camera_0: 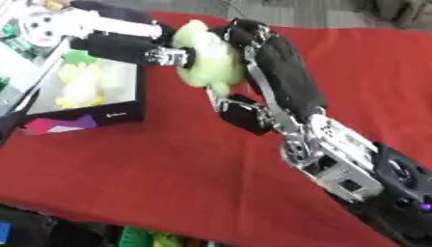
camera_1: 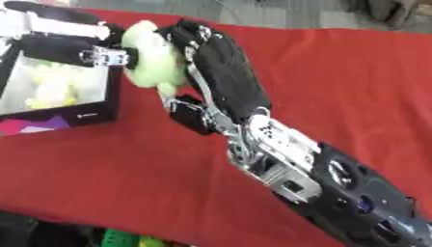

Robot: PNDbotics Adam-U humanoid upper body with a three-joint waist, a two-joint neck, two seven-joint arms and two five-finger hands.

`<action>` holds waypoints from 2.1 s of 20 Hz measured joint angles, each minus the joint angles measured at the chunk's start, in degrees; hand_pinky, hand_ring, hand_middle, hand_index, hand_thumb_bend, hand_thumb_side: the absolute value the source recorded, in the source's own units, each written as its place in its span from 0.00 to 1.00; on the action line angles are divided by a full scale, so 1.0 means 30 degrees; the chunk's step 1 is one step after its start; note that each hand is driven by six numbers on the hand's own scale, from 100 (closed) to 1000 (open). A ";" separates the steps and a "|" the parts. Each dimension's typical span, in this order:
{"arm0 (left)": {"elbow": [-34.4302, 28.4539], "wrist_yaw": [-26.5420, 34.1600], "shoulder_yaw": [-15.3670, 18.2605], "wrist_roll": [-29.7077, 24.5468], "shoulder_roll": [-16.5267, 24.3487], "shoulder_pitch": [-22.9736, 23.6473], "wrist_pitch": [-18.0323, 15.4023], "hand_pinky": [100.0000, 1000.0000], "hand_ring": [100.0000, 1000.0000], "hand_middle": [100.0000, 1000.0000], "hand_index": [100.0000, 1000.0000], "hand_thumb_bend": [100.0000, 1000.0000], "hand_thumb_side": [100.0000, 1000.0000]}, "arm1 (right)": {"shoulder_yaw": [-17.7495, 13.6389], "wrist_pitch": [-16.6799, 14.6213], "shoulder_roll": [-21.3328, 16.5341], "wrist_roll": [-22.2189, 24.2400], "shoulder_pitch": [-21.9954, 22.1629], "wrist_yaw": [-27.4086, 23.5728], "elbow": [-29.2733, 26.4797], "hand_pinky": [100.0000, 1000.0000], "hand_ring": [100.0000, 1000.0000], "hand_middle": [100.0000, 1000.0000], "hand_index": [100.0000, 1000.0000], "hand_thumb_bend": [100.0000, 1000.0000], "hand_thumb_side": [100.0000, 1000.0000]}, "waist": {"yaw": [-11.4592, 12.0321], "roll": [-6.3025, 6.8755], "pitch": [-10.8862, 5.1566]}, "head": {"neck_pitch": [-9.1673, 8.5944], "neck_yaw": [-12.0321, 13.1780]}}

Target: Pick up the objects with one hand, pass them to the other hand, and then place them into the box on the other side of the table.

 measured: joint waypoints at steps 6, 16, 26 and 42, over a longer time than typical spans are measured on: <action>0.0012 0.0344 -0.0171 -0.0023 0.0165 0.0051 -0.0538 1.00 0.98 0.82 0.94 0.54 1.00 | 0.0091 0.0117 -0.0001 0.0158 0.0009 -0.0001 0.0000 0.65 0.42 0.40 0.48 0.00 0.00 | 0.0002 -0.0003 0.0003 | 0.0000 -0.0004; -0.0171 0.1505 -0.0301 -0.0043 0.0570 0.0372 -0.1128 1.00 0.98 0.82 0.94 0.66 1.00 | 0.0153 0.0183 -0.0045 0.0254 0.0062 -0.0118 -0.0032 0.65 0.42 0.40 0.48 0.00 0.00 | -0.0006 -0.0013 0.0009 | 0.0000 -0.0183; -0.0592 0.2501 -0.0350 -0.0073 0.0929 0.0556 -0.1177 1.00 0.98 0.82 0.94 0.73 1.00 | 0.0167 0.0046 -0.0164 0.0268 0.0057 -0.0190 -0.0156 0.65 0.42 0.40 0.48 0.00 0.00 | -0.0014 0.0005 0.0009 | -0.0193 -0.0268; -0.1186 0.3996 -0.0547 -0.0032 0.1412 0.0933 -0.1558 1.00 0.98 0.82 0.94 0.83 1.00 | 0.0223 0.0273 -0.0181 0.0476 0.0161 -0.0552 -0.0397 0.64 0.41 0.40 0.48 0.00 0.00 | -0.0014 -0.0014 0.0009 | -0.0211 -0.0361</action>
